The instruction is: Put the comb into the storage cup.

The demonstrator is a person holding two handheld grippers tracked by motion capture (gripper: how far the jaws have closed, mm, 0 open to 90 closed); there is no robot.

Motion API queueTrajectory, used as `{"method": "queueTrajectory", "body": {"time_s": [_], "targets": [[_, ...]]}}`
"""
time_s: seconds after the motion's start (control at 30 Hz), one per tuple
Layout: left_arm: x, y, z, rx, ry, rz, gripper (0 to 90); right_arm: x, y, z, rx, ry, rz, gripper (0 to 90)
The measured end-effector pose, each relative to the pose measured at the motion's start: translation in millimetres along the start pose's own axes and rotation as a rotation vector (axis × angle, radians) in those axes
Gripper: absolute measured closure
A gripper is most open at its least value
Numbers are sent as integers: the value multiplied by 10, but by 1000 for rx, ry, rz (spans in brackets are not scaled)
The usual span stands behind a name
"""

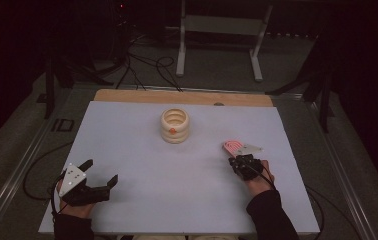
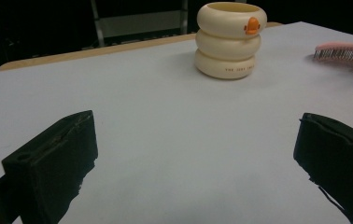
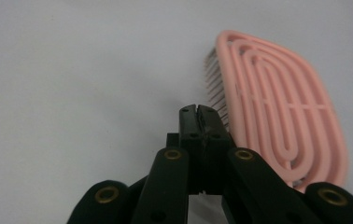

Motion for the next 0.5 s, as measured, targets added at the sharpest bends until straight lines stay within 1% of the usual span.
{"method": "queueTrajectory", "body": {"time_s": [0.07, 0.2, 0.23, 0.33, 0.37, 0.47, 0.5], "targets": [[1, -1, 2, -1, 0, -1, 7, -7, 2, -14, -11, 6, 1, 897], [1, 1, 4, 1, -1, -1, 7, -14, 5, -21, -11, 12, 4, 897], [4, -3, 5, 0, -3, -2, 7, -36, 17, -25, -9, 29, 23, 866], [4, -2, 6, 0, -3, -1, 7, -64, 30, -27, -10, 42, 43, 838], [2, 0, 5, 0, -2, 0, 7, -103, 45, -26, -1, 57, 65, 792], [1, -1, 4, 0, -1, 0, 7, -159, 68, -23, 4, 81, 101, 729], [0, 0, 4, 0, -1, 1, 7, -199, 84, -20, 11, 92, 123, 692]]}}
Point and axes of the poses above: each handheld gripper's, and its own axes: x roughly forward along the jaws, y roughly out of its top, z roughly to its right, the point moved 6 cm from there along x, roughly forward along the jaws, and after that the axes turned 3 degrees about -y, right-handed, at the moved point
